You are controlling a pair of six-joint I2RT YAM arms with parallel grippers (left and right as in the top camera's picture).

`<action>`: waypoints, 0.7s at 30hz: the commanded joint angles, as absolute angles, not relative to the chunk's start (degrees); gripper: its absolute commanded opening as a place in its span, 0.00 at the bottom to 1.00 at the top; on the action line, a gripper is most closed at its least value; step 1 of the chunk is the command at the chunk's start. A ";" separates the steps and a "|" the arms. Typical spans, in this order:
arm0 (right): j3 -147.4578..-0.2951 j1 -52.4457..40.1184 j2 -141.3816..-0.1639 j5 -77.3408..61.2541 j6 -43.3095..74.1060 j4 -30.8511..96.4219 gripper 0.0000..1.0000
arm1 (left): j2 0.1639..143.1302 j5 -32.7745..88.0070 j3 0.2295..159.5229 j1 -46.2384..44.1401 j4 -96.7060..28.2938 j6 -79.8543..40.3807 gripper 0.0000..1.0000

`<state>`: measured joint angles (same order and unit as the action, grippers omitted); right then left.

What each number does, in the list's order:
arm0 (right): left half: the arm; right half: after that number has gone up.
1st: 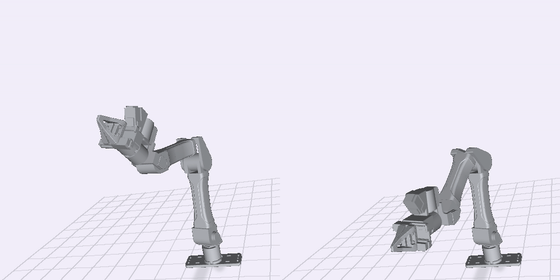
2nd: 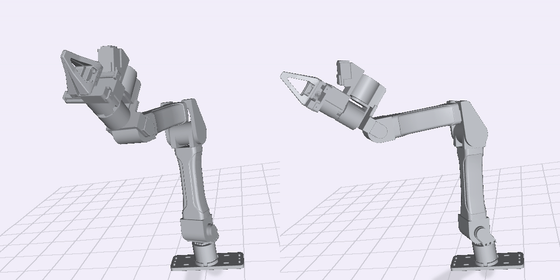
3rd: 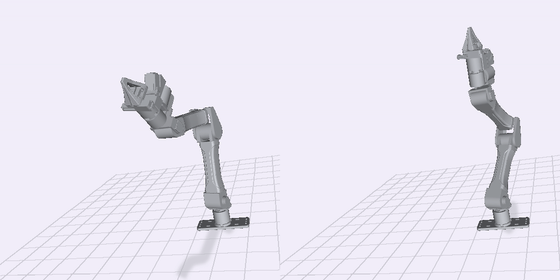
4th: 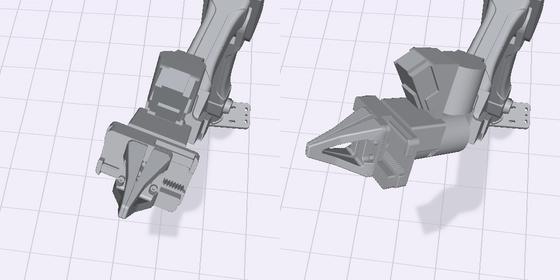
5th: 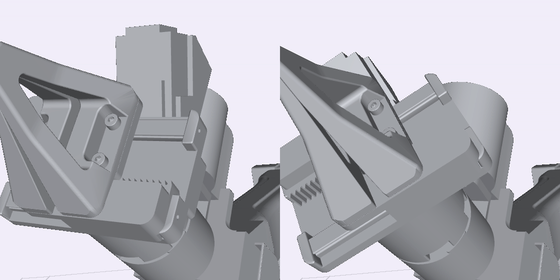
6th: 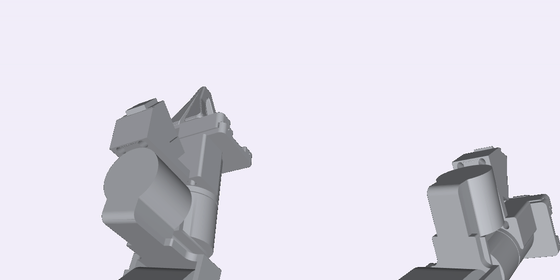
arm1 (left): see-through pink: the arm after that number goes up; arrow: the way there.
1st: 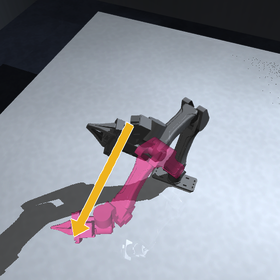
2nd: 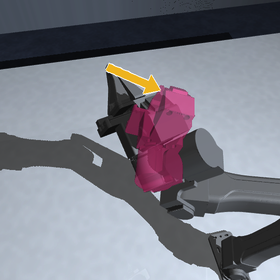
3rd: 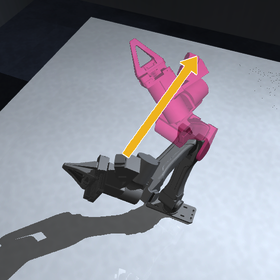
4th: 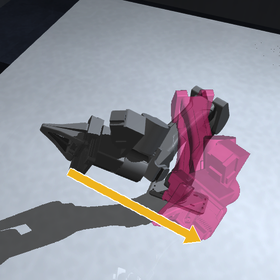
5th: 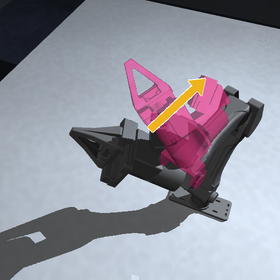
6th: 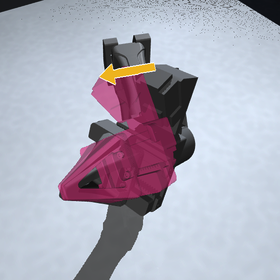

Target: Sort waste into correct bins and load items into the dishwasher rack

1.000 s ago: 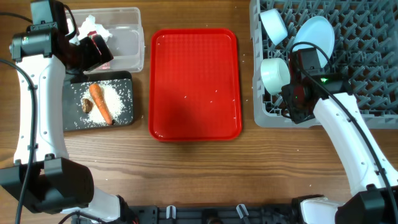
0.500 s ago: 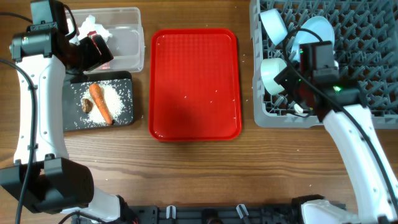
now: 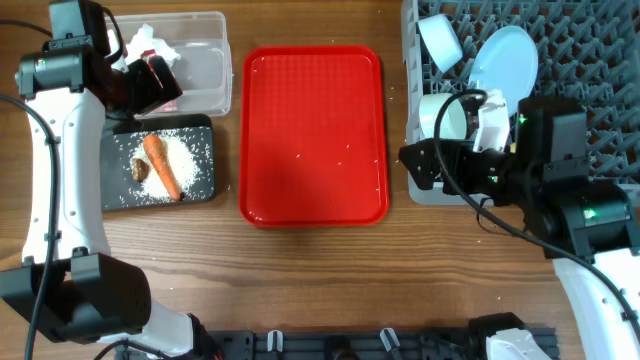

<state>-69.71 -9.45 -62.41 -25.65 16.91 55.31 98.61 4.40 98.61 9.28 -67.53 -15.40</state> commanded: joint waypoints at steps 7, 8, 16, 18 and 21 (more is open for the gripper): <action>-70.19 -9.63 -64.71 -16.10 1.43 48.18 1.00 | 98.15 4.49 98.48 9.28 -67.55 -15.90 1.00; -69.19 -9.63 -64.14 -15.38 1.21 45.30 1.00 | 98.15 4.49 98.48 9.28 -67.55 -15.90 1.00; -39.44 -7.73 -40.75 -10.39 1.28 12.78 1.00 | 98.15 4.47 98.48 9.28 -67.55 -15.90 1.00; -30.11 -6.00 -32.82 -9.89 1.37 6.83 1.00 | 98.15 4.49 98.48 9.28 -67.55 -15.90 1.00; -19.88 -3.01 -23.05 -9.85 1.48 2.00 1.00 | 98.15 4.49 98.48 9.28 -67.55 -15.90 1.00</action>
